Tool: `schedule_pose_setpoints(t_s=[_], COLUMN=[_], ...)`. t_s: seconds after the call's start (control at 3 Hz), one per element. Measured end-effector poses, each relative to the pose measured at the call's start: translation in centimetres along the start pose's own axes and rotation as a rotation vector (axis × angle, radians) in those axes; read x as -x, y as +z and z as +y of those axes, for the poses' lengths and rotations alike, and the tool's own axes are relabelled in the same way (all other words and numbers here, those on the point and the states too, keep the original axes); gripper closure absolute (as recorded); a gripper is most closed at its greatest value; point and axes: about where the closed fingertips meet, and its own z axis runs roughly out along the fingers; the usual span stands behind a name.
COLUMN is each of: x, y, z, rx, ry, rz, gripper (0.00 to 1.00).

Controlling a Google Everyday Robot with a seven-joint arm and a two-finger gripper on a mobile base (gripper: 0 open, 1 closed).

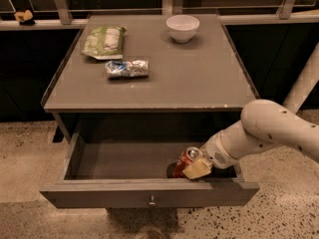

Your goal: Place coke can into top drawer

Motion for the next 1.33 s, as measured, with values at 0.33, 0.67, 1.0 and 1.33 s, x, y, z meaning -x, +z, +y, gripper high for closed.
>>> schedule_pose_setpoints(t_s=[0.33, 0.67, 1.0, 1.33], x=[0.0, 0.0, 0.0, 0.0], y=[0.0, 0.0, 0.01, 0.01], z=[0.0, 0.0, 0.01, 0.01], rx=[0.0, 0.0, 0.0, 0.0], ry=[0.0, 0.0, 0.0, 0.0], rz=[0.0, 0.0, 0.0, 0.0], gripper=[0.35, 0.11, 0.0, 0.0])
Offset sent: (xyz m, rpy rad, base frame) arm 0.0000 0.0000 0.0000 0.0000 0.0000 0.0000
